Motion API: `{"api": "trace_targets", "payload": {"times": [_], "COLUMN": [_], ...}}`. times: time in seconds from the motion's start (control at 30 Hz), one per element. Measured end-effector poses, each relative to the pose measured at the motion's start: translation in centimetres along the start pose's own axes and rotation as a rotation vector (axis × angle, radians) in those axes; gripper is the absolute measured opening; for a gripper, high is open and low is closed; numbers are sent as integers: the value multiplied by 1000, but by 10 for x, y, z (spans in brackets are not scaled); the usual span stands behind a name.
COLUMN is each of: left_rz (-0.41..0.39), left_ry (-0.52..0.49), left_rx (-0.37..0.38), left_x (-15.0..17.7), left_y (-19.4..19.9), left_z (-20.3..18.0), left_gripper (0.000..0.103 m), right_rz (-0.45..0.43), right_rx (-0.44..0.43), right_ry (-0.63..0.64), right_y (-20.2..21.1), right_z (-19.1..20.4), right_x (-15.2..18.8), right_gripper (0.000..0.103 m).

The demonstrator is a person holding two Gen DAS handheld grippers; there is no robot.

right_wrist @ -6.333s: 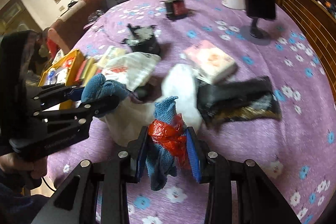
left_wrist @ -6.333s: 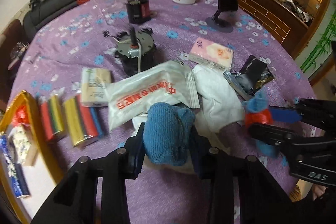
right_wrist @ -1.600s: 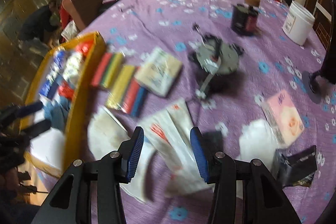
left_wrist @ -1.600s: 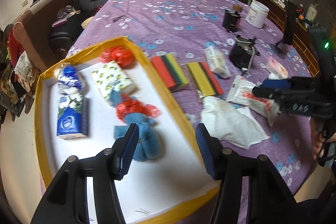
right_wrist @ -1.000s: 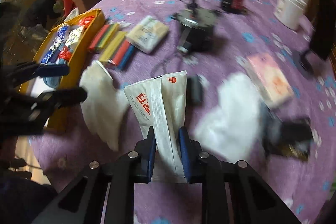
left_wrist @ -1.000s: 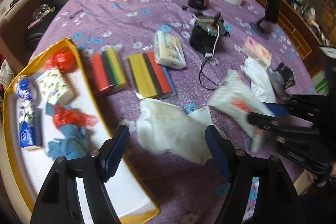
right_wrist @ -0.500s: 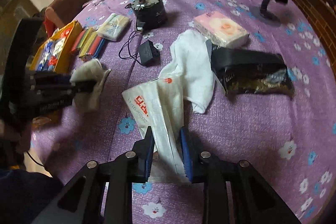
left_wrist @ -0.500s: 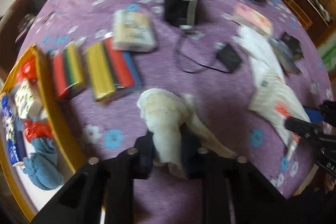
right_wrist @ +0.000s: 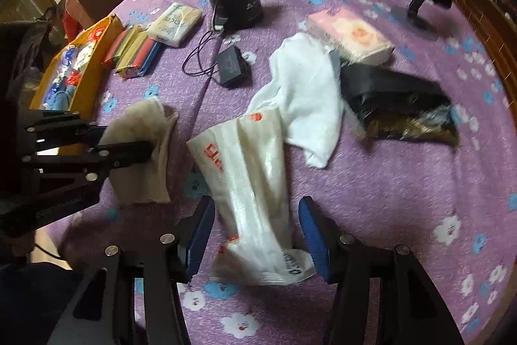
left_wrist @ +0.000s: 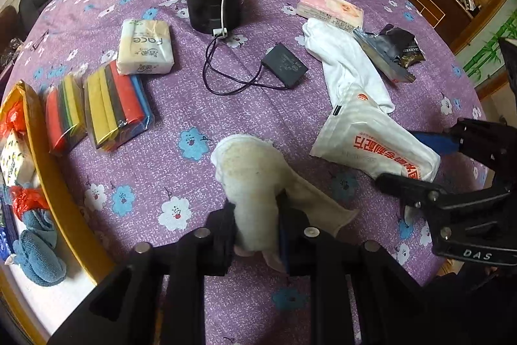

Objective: Organize soft objects
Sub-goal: 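Grasp the white printed plastic bag with the right gripper while left grasps the white cloth, then lift the white bag with the right gripper while left lifts the white cloth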

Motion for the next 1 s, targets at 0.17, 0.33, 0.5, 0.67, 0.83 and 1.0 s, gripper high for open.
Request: {"api": "trace_targets", "payload": {"times": [0.17, 0.33, 0.5, 0.67, 0.83, 1.0], "left_rz": [-27, -4, 28, -20, -98, -223], "left_ry": [16, 53, 44, 23, 70, 72], "left_rx": [-4, -40, -60, -51, -21, -76], "left_x": [1, 5, 9, 9, 8, 2], "left_y": [16, 15, -1, 7, 31, 61], "left_z": [8, 16, 12, 7, 18, 23], "left_gripper": [50, 75, 60, 15, 15, 15], "right_rz": [-11, -15, -38, -72, -124, -165], "right_rx": [15, 11, 31, 28, -25, -44], "right_ry": [21, 53, 101, 92, 38, 43], "right_y": [0, -3, 0, 9, 24, 35], "right_z": [0, 5, 10, 9, 3, 11], "right_x": [-2, -2, -1, -4, -10, -15], "right_gripper": [58, 41, 36, 32, 32, 32]}}
Point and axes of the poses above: each gripper's, at about its wrist camera, not at the fingertips, and y roughly against the way its jaws point, z to its left, x to its underside, the point moved 3 cm from there along -y, roughly the way its jaws point, and after that the axes turned 2 degrees about y, right-handed, at the moved point
